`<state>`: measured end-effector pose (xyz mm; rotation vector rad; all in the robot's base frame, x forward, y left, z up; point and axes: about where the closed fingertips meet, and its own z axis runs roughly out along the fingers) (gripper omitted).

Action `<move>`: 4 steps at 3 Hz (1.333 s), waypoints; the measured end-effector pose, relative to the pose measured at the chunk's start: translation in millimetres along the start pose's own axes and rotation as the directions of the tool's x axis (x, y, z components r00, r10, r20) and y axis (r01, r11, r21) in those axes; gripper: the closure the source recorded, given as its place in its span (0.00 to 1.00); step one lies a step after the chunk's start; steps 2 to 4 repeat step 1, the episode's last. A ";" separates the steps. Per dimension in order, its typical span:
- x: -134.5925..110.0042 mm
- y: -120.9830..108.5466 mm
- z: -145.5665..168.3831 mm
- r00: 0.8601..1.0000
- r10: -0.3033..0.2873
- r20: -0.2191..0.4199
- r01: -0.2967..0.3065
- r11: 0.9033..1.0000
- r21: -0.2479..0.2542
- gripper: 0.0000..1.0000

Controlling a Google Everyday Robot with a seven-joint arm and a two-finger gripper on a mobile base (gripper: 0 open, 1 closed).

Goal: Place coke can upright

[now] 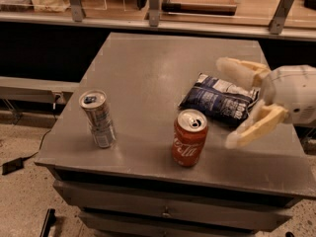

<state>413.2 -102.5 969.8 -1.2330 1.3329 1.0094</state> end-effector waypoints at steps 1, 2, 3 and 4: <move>-19.7 -5.7 -14.0 0.999 -0.044 0.007 0.044 0.999 0.019 0.00; -19.7 -5.7 -14.0 0.999 -0.044 0.007 0.044 0.999 0.019 0.00; -19.7 -5.7 -14.0 0.999 -0.044 0.007 0.044 0.999 0.019 0.00; -19.7 -5.7 -14.0 0.999 -0.044 0.007 0.044 0.999 0.019 0.00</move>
Offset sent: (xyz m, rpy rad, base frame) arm 0.0000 0.0000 0.0000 0.0000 0.0000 0.0000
